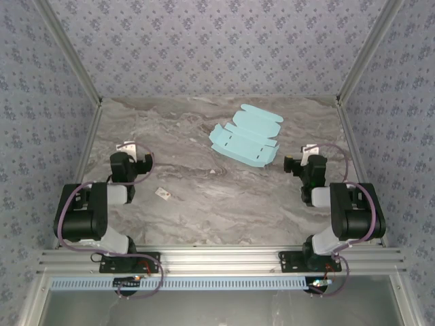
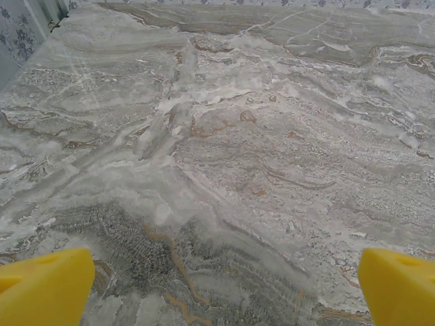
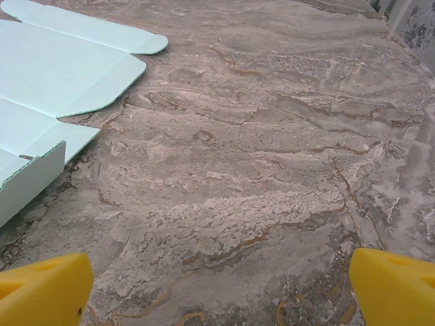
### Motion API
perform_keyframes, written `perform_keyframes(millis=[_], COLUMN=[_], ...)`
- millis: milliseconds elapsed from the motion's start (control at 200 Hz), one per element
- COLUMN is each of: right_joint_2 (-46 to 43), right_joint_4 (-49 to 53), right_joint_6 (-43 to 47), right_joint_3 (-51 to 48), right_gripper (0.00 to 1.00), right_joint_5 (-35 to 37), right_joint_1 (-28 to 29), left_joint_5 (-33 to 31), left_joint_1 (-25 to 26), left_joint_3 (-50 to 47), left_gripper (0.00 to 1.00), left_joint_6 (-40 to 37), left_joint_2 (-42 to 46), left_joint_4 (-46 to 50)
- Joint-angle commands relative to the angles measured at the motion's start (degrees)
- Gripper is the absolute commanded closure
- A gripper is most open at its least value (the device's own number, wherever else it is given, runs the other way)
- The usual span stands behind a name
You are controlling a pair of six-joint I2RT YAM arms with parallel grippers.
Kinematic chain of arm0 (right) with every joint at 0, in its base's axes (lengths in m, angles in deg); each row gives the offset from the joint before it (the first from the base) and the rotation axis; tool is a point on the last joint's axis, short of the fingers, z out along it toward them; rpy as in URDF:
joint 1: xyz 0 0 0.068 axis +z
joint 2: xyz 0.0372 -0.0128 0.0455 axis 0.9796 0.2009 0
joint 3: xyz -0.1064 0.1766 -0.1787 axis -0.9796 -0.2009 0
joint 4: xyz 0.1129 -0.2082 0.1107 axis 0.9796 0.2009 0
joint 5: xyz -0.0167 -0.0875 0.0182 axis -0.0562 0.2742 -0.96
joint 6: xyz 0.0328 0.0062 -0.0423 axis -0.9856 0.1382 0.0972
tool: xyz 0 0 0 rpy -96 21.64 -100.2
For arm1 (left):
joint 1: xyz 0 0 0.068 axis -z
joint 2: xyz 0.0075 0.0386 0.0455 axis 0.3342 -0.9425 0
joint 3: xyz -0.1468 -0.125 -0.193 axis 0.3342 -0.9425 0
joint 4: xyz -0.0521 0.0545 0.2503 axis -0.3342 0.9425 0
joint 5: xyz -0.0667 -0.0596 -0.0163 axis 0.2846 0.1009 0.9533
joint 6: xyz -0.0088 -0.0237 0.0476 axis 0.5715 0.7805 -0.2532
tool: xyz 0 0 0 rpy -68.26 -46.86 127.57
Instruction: Fold the paper box
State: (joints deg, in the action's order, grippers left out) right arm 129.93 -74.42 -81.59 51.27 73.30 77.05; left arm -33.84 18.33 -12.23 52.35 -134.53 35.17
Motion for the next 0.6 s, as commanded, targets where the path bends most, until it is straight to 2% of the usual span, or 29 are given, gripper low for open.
perform_keyframes(millis=[0,595], right_joint_2=[-0.1,-0.1], right_joint_4=[-0.6,-0.5], right_joint_6=[-0.9,-1.0], right_joint_3=[1.3,1.5], right_gripper=[0.01,0.01], right_joint_5=[-0.4,-0.7], right_joint_1=[-0.1,-0.3], left_joint_5=[0.8,0.9], left_joint_1=[-0.2,-0.4], left_joint_3=[-0.4,-0.3], left_gripper=[0.01,0.01], left_joint_6=[-0.3,-0.1], left_joint_2=[-0.3,-0.3], left_joint_4=[-2.6,-2.4])
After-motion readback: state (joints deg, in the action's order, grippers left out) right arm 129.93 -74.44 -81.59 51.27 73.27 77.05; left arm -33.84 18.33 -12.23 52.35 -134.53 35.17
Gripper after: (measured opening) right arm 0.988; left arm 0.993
